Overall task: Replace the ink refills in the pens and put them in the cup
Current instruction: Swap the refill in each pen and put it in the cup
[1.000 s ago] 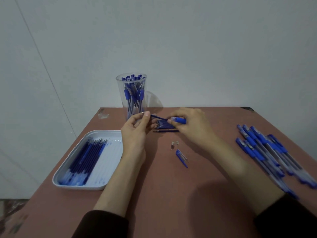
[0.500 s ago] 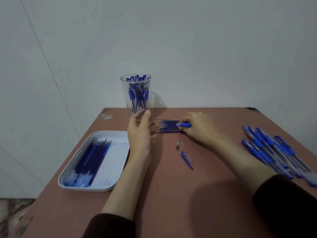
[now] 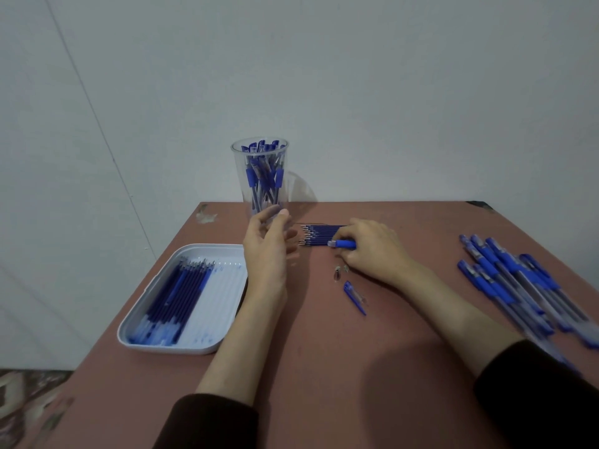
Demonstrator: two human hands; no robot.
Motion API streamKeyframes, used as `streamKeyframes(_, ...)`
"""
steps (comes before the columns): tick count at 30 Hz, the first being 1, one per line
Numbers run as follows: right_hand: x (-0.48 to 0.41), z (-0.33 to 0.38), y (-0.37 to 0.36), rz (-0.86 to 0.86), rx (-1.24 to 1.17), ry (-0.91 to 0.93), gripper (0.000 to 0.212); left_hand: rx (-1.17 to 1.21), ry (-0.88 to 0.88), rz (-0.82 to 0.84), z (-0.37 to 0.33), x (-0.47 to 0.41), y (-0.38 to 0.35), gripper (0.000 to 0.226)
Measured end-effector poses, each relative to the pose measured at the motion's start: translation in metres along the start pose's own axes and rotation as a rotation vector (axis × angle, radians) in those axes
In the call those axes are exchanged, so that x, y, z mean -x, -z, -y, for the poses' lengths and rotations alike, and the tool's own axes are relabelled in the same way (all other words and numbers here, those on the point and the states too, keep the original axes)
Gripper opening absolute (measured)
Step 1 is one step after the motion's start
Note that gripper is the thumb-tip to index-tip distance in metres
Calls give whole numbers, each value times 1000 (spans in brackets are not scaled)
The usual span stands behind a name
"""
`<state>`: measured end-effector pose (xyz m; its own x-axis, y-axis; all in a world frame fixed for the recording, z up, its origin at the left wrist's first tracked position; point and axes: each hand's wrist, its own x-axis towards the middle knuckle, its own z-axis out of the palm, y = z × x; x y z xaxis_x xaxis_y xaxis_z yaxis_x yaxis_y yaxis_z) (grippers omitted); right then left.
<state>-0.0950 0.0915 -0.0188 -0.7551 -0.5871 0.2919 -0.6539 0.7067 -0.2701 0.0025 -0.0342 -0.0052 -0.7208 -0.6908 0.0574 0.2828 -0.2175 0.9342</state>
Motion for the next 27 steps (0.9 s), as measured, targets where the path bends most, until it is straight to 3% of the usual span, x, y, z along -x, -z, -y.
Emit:
streamKeyframes(7,23,9,-6,-48,-56,-8,18,-221,-109,128,-8,24,17,12)
streamKeyframes(13,26,7,-7,-56,-76,-20,19,-1117,-392,34,-37,17,78,12)
streamKeyframes(18,26,5,-6,-53,-93,-31,19,-1690,-187,63,-45,-6,106,12)
streamKeyframes(27,28,5,-5,-44,-125,-47,9,-1755,-115,154,-45,-10,99,12)
